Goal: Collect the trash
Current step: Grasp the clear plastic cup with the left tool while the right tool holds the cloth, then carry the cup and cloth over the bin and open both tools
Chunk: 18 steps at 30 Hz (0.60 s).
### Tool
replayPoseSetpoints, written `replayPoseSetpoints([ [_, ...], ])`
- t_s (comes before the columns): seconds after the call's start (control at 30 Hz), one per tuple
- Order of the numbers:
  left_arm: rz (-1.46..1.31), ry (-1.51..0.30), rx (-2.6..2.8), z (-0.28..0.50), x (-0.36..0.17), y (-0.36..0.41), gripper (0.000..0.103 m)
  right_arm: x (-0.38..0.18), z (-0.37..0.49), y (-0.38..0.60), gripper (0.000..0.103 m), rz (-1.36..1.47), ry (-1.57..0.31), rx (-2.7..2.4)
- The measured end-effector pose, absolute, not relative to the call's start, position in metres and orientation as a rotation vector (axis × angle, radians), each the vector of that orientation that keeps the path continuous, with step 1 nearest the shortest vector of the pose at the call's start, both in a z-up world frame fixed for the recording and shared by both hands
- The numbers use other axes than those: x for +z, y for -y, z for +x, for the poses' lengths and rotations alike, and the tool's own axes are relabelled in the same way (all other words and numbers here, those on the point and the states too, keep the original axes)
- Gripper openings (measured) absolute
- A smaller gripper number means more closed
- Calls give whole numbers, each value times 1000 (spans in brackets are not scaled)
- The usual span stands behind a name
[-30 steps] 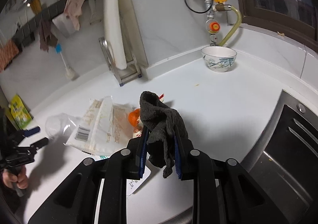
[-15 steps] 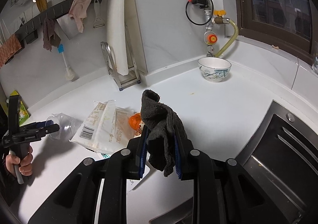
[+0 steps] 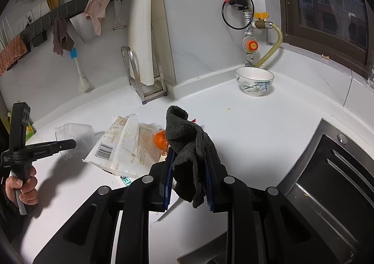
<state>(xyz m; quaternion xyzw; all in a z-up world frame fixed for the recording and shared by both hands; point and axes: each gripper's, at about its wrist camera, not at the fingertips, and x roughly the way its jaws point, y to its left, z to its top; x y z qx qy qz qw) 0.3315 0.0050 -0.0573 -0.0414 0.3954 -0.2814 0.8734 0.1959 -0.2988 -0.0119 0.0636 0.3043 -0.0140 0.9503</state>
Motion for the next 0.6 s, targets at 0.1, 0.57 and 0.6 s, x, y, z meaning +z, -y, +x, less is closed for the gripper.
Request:
replayPoseSetpoints([
  [0.1,-86,-814,-554,320,-52,-5,4,-13,193,299,22,135,-623,-28],
  [0.57,20,-734,-378,219,-11,13,4,4,138,285,21,136,-608,-13],
  [0.6,23,-731,-371,211,-9,14,4,5,133,283,21,136,-606,-12],
])
